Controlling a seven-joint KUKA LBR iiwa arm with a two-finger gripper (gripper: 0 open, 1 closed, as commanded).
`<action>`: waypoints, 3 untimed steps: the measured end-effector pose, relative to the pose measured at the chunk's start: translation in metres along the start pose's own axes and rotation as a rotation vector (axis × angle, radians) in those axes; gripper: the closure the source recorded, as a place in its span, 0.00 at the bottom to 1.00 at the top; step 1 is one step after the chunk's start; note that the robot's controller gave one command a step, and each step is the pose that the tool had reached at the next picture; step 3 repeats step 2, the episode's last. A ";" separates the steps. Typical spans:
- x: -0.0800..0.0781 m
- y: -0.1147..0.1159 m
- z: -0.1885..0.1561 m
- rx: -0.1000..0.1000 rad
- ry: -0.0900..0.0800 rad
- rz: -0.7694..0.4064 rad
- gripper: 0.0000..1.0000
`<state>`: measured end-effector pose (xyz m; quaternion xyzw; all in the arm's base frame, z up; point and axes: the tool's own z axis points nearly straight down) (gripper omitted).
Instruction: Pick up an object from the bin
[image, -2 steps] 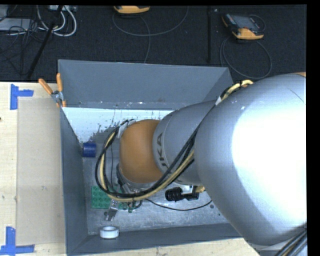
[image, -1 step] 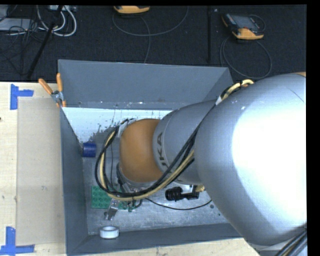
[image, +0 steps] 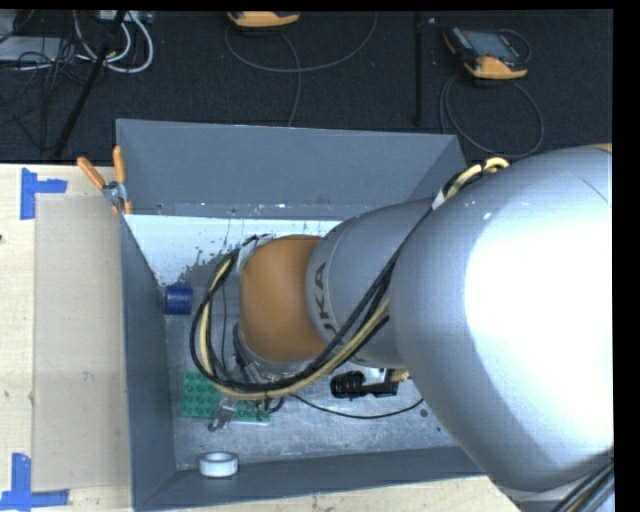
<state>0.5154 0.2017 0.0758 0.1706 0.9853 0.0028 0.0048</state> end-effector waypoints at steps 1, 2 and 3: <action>-0.002 0.001 -0.047 0.005 0.006 0.000 1.00; -0.004 0.001 -0.109 0.004 0.005 -0.001 1.00; -0.004 0.001 -0.109 0.004 0.005 -0.001 1.00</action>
Offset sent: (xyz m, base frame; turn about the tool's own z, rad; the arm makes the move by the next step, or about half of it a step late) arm 0.0000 0.0001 0.0456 0.0000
